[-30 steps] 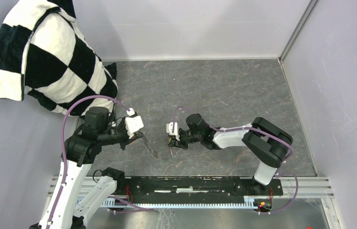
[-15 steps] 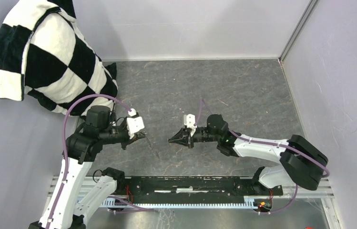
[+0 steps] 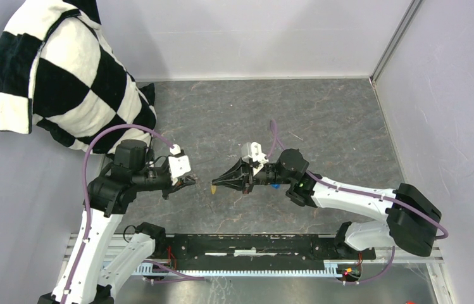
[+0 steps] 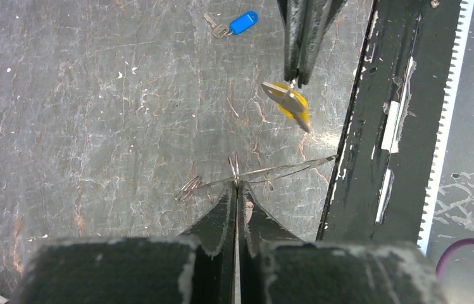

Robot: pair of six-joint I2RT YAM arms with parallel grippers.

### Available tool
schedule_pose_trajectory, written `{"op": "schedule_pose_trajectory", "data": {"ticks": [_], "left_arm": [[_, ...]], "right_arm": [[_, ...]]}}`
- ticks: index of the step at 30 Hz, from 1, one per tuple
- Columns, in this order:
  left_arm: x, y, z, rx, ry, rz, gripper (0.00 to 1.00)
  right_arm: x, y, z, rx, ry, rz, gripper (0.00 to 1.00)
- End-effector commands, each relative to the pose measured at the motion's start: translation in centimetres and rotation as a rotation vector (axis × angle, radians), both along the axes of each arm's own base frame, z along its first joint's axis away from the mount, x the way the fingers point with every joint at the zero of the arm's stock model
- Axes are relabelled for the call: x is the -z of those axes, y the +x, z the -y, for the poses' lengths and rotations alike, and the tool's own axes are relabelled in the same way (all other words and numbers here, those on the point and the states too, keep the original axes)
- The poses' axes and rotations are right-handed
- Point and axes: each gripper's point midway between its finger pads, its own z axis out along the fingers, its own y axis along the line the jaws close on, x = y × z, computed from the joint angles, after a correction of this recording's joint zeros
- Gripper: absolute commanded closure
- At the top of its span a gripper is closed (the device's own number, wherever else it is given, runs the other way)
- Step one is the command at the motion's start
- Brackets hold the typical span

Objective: Put the keys on the keyring

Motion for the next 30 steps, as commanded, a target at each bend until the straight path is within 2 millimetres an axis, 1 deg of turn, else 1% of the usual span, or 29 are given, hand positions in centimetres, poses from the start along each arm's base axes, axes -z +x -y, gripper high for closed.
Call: {"op": "schedule_pose_trajectory", "data": {"ticks": [1, 6, 17, 23, 30], "left_arm": [[-1.3, 0.2, 0.7, 0.034, -0.039, 0.049, 0.98], [-1.7, 0.3, 0.7, 0.021, -0.051, 0.046, 0.98], [-2.6, 0.3, 0.9, 0.004, -0.082, 0.036, 0.98], [-2.8, 0.2, 1.0, -0.001, -0.088, 0.03, 0.98], [-3.1, 0.1, 0.9, -0.002, -0.092, 0.043, 0.98]], "right_arm": [[-4.0, -0.3, -1.3, 0.001, 0.084, 0.032, 1.0], [-4.4, -0.3, -2.8, 0.001, 0.066, 0.034, 1.0], [-4.3, -0.8, -4.0, -0.012, 0.056, 0.038, 1.0], [-4.4, 0.0, -4.5, 0.037, 0.059, 0.047, 0.99], [-4.1, 0.8, -4.6, 0.095, 0.048, 0.051, 0.99]]}}
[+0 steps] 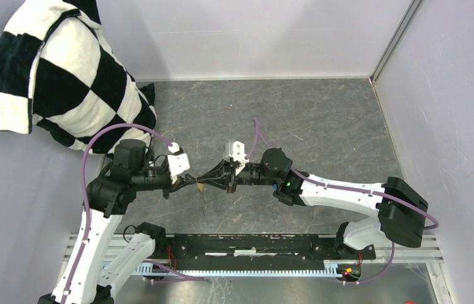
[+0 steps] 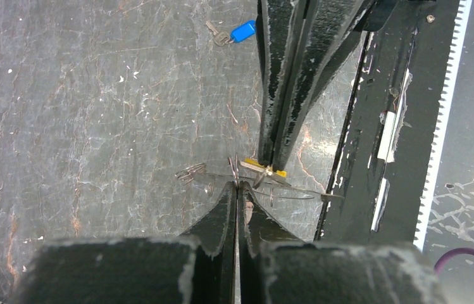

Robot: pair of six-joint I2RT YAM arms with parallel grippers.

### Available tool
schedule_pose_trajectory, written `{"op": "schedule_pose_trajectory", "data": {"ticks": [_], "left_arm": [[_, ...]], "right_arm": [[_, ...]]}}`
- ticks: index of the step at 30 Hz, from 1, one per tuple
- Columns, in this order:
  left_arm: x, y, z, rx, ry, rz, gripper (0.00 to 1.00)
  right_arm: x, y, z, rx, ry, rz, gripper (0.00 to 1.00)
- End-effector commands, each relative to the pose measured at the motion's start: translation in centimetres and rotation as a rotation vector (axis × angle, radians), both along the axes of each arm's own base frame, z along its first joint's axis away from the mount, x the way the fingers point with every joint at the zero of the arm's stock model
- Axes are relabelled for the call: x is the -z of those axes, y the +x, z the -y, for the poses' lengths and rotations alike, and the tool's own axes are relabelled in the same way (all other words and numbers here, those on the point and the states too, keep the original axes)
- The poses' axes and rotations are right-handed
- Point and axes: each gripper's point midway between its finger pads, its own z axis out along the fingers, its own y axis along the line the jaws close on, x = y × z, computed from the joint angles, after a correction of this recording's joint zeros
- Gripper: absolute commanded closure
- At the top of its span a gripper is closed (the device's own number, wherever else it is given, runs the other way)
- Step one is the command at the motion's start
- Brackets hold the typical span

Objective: Put the keys on the keyring

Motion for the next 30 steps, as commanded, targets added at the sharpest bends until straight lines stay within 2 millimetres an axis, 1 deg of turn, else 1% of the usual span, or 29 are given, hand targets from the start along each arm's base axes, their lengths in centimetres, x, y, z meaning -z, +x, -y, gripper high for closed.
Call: {"op": "schedule_pose_trajectory", "data": {"ticks": [1, 9, 16, 19, 25, 30], "left_arm": [[-2.6, 0.0, 0.7, 0.016, -0.065, 0.057, 0.98], [-2.9, -0.1, 0.8, 0.018, -0.071, 0.056, 0.98], [-3.0, -0.1, 0.8, 0.015, -0.078, 0.052, 0.98], [-3.1, -0.1, 0.8, 0.013, -0.079, 0.058, 0.98], [-3.3, -0.1, 0.7, 0.012, -0.078, 0.07, 0.98], [-3.4, -0.3, 0.8, 0.018, -0.081, 0.078, 0.98]], "right_arm": [[-2.1, 1.0, -0.4, 0.055, 0.044, 0.038, 1.0], [-1.6, 1.1, -0.7, 0.057, 0.027, 0.028, 1.0], [-2.1, 1.0, -1.0, 0.058, 0.045, 0.025, 1.0], [-2.0, 1.2, -1.1, 0.077, 0.041, 0.023, 1.0], [-1.9, 2.2, -0.4, 0.146, 0.035, 0.026, 1.0], [-1.3, 2.8, 0.1, 0.192, 0.022, 0.019, 0.99]]}}
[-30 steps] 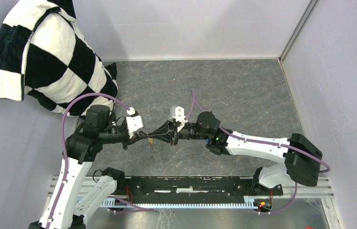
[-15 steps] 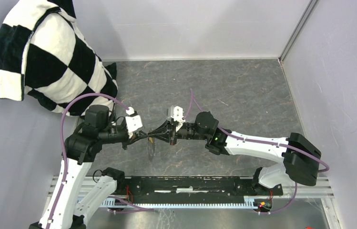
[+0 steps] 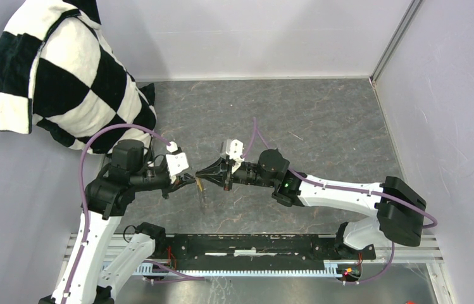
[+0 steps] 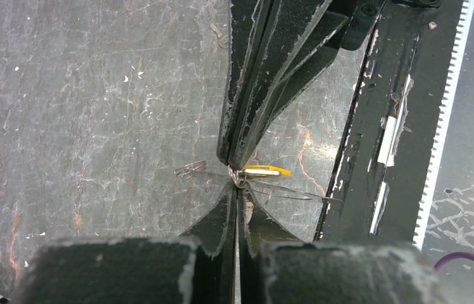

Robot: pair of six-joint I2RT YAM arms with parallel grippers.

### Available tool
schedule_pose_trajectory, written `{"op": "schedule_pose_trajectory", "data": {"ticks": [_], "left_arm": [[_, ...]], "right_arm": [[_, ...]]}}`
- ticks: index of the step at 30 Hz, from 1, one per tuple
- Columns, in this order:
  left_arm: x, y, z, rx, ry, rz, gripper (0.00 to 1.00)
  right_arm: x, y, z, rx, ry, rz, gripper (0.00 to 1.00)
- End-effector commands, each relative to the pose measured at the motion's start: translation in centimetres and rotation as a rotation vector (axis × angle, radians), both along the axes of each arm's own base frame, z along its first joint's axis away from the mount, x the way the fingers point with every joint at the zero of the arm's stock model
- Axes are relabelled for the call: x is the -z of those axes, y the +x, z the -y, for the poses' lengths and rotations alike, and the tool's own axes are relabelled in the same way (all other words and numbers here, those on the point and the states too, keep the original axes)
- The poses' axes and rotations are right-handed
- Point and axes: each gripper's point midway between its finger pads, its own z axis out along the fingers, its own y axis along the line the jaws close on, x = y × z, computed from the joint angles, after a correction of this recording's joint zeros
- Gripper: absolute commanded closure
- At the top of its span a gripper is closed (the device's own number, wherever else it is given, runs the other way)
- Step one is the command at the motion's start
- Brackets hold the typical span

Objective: Put the keys on the keyring

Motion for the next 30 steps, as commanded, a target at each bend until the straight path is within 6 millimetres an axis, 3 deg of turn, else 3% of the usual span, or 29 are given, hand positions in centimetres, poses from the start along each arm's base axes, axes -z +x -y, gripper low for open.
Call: {"op": "schedule_pose_trajectory", "data": {"ticks": [1, 20, 30], "left_arm": [[-2.9, -0.1, 0.8, 0.035, -0.069, 0.08, 0.98], [-3.3, -0.5, 0.8, 0.067, -0.069, 0.137, 0.98], [-3.9, -2.5, 1.1, 0.247, -0.058, 0.399, 0.98]], "right_arm": [[-1.5, 0.9, 0.7, 0.07, 0.032, 0.024, 1.0], [-1.3, 1.2, 2.2, 0.121, 0.049, 0.002, 1.0], [-1.3, 1.0, 2.9, 0.106, 0.071, -0.011, 1.0]]}}
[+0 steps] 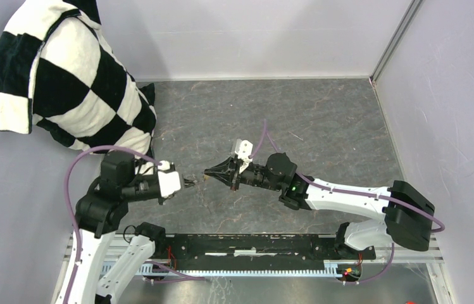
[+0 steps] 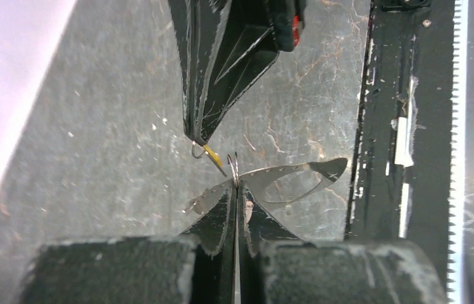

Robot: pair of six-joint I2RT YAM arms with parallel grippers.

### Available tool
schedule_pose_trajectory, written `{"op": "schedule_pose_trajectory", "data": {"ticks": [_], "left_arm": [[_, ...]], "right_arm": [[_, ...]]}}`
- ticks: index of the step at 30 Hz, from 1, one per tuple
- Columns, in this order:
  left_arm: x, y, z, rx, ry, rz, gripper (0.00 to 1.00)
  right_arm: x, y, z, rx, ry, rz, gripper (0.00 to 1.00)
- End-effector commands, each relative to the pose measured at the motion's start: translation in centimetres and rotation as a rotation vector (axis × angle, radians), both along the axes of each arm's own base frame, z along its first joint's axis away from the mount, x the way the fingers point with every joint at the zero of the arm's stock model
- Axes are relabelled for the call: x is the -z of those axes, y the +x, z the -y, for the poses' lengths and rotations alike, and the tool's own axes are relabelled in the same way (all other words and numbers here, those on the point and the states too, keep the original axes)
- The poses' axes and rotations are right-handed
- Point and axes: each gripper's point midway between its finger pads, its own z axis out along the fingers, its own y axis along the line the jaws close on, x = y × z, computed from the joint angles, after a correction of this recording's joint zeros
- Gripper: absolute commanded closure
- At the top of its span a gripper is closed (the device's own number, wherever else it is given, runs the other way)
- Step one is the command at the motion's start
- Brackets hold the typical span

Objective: Put the keys on the keyring

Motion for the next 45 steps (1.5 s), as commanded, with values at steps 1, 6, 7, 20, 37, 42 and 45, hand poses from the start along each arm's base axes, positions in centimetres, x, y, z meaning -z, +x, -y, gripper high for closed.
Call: {"op": "schedule_pose_trajectory", "data": {"ticks": [1, 6, 7, 20, 37, 42, 45], "left_arm": [[-1.8, -0.9, 0.8, 0.164, -0.011, 0.272, 0.98], [-1.8, -0.9, 0.6, 0.218, 0.036, 0.432, 0.98], [-1.9, -0.9, 0.6, 0.231, 0.044, 0.465, 0.98], [-3.3, -2.5, 1.2, 0.404, 0.08, 0.833, 0.98], [-3.7, -2.9, 1.3, 0.403, 0.049, 0.801, 0.98], [-3.3, -2.5, 1.3, 0.342, 0.011, 0.612, 0.98], [-2.7, -2.0, 1.3, 0.275, -0.014, 0.442, 0.98]], "right_arm": [[-2.1, -0.4, 1.2, -0.007, 0.079, 0.014, 1.0], [-2.6, -1.7, 2.3, -0.067, 0.107, 0.029, 1.0], [-2.6, -2.0, 2.5, -0.078, 0.108, 0.033, 1.0], [-1.7, -1.5, 5.5, -0.023, 0.017, 0.082, 1.0], [5.6, 0.0, 6.7, 0.034, -0.168, 0.003, 1.0], [11.6, 0.4, 6.5, 0.037, -0.286, -0.068, 1.0], [14.5, 0.9, 6.3, 0.05, -0.351, -0.105, 1.0]]}}
